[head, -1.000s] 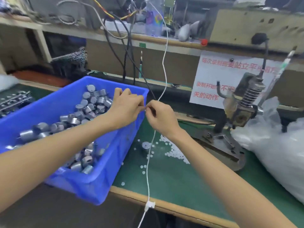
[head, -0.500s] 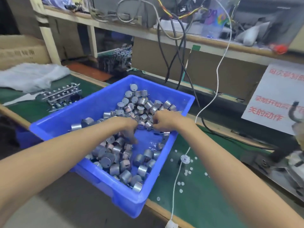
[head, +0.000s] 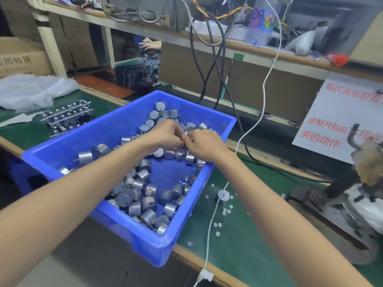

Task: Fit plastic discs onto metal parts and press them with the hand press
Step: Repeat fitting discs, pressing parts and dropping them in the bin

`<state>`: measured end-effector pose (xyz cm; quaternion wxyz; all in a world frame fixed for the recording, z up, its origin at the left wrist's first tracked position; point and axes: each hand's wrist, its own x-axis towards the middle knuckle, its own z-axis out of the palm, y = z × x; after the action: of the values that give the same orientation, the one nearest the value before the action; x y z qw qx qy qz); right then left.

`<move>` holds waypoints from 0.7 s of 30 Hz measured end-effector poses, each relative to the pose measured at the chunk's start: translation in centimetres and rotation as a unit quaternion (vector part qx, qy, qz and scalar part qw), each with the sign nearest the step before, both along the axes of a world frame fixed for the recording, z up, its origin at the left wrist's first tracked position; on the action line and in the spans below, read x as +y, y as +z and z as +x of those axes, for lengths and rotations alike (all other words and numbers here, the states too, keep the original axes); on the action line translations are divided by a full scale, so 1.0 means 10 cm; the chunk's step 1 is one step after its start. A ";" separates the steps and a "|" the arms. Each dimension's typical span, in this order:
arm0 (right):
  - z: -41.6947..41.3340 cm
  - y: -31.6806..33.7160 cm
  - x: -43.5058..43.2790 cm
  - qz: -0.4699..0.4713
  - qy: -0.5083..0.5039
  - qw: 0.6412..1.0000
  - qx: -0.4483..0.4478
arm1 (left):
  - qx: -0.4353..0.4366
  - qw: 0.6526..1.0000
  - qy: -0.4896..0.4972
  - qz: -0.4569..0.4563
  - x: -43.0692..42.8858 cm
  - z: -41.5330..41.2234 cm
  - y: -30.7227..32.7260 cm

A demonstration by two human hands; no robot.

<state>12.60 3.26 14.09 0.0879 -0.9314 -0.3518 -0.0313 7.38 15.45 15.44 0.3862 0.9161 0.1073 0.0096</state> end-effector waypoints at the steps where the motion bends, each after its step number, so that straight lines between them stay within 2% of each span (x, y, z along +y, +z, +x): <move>1: -0.02 0.01 -0.04 0.050 -0.006 0.999 0.012 | -0.040 0.999 0.013 0.015 -0.08 -0.02 0.04; 3: -0.06 0.05 -0.18 0.203 -0.010 0.976 0.080 | -0.109 0.993 0.026 0.028 -0.25 -0.07 0.14; 4: -0.09 0.09 -0.28 0.293 -0.004 0.947 0.134 | -0.134 0.991 0.018 0.007 -0.33 -0.10 0.19; 6: -0.13 0.15 -0.55 0.446 0.018 0.860 0.246 | -0.170 0.985 -0.019 -0.011 -0.52 -0.17 0.32; 8: -0.15 0.17 -0.88 0.510 0.043 0.790 0.339 | -0.182 0.981 -0.063 0.037 -0.78 -0.23 0.39; 9: -0.16 0.16 -1.05 0.509 0.049 0.774 0.373 | -0.177 0.978 -0.082 0.070 -0.93 -0.23 0.39; 10: -0.17 0.13 -1.21 0.498 0.048 0.769 0.397 | -0.160 0.977 -0.101 0.102 -1.09 -0.24 0.38; 12: -0.23 -0.01 -1.50 0.476 0.031 0.782 0.402 | -0.097 0.974 -0.144 0.145 -1.42 -0.23 0.33; 16: -0.34 -0.42 -1.94 0.435 -0.104 0.832 0.329 | 0.004 0.970 -0.183 0.162 -1.91 -0.16 0.09; 18: -0.41 -0.61 -2.13 0.421 -0.178 0.838 0.299 | 0.047 0.968 -0.176 0.171 -2.00 -0.15 -0.13; 21: -0.59 -0.84 -2.31 0.416 -0.217 0.839 0.275 | 0.094 0.949 -0.168 0.250 -1.95 -0.18 -0.49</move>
<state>6.70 -19.86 5.65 0.5509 -0.8302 -0.0555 0.0649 5.57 -4.02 10.57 0.1289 0.9848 -0.0184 -0.1151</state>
